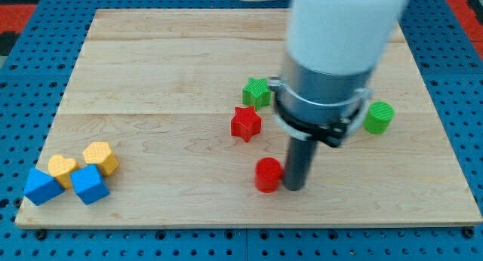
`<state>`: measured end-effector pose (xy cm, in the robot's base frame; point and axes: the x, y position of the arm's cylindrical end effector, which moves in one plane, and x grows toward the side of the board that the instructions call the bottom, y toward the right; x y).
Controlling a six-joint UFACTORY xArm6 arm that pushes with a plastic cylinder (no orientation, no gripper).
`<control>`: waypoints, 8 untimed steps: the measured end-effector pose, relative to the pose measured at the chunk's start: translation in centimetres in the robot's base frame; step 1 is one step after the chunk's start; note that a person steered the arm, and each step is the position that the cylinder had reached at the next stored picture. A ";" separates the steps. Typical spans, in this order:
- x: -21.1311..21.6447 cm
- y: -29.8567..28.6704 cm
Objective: Place the yellow hexagon to the top right of the red circle
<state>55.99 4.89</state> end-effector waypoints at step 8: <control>2.6 -31.3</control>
<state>58.57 -26.41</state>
